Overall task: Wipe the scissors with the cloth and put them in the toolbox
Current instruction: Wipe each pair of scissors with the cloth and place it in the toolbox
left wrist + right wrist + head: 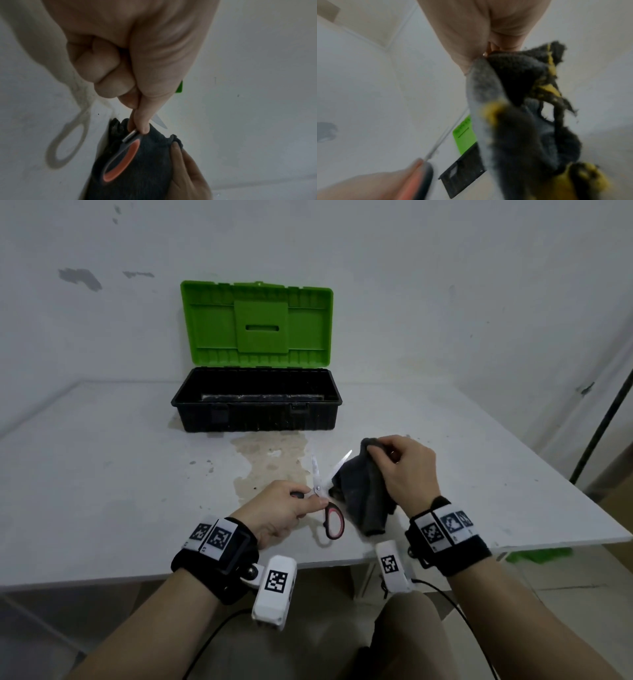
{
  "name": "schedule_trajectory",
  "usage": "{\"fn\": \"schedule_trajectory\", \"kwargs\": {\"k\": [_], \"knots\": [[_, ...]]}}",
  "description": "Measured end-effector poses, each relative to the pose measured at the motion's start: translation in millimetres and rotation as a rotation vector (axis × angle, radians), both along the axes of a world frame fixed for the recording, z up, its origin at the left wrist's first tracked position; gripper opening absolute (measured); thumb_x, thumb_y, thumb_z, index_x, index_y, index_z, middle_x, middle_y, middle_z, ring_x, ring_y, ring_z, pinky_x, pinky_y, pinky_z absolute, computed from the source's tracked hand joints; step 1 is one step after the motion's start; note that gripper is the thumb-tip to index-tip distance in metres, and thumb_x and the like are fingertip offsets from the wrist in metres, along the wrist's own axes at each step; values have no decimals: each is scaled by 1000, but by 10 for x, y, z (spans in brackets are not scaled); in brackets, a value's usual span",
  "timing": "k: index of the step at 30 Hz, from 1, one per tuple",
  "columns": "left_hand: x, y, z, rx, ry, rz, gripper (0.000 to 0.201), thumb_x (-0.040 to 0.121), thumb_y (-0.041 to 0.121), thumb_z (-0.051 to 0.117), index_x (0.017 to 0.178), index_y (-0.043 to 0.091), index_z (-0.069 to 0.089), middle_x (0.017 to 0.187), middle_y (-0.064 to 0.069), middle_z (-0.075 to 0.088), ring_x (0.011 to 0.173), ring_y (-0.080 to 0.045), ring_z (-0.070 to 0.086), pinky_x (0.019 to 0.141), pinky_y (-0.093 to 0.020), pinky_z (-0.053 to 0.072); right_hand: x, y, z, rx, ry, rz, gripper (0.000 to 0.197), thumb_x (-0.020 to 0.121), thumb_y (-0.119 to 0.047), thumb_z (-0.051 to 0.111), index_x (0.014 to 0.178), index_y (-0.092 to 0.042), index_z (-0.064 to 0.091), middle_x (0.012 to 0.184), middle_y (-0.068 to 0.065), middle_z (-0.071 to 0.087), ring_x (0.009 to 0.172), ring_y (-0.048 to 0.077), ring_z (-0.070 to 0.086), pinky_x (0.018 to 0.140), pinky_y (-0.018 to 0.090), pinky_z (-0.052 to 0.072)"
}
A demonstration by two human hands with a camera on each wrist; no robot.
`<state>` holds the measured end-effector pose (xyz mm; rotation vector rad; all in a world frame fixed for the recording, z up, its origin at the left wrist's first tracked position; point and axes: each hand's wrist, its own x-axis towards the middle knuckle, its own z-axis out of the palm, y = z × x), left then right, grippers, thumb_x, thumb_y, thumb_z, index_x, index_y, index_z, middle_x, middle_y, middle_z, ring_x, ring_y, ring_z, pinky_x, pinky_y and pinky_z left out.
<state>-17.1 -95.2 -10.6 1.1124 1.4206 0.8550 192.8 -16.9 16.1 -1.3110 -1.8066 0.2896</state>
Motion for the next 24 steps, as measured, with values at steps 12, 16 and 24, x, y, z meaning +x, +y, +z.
{"fn": "schedule_trajectory", "kwargs": {"k": [12,16,24], "knots": [[56,15,59,50,8,-42,16,89,24,75,84,13,65,52,6,38,41,-8,25,38,-21,16,-315,-310,-136,94,-126,225,9,87,-23,69,93,-19,74,83,-4,68,75,8,58,69,8,38],[2,-39,47,51,33,-62,14,90,21,73,84,10,67,48,8,39,36,-5,29,36,-18,22,-161,-41,-118,9,-39,65,11,87,-25,68,93,-18,75,89,-2,72,84,13,62,78,17,41],[-141,9,140,-66,81,-112,20,94,30,68,102,14,60,61,5,47,44,-8,27,39,-20,18,194,123,19,-103,350,29,13,92,-31,60,94,-21,68,89,-6,69,84,11,64,77,30,52]]}}
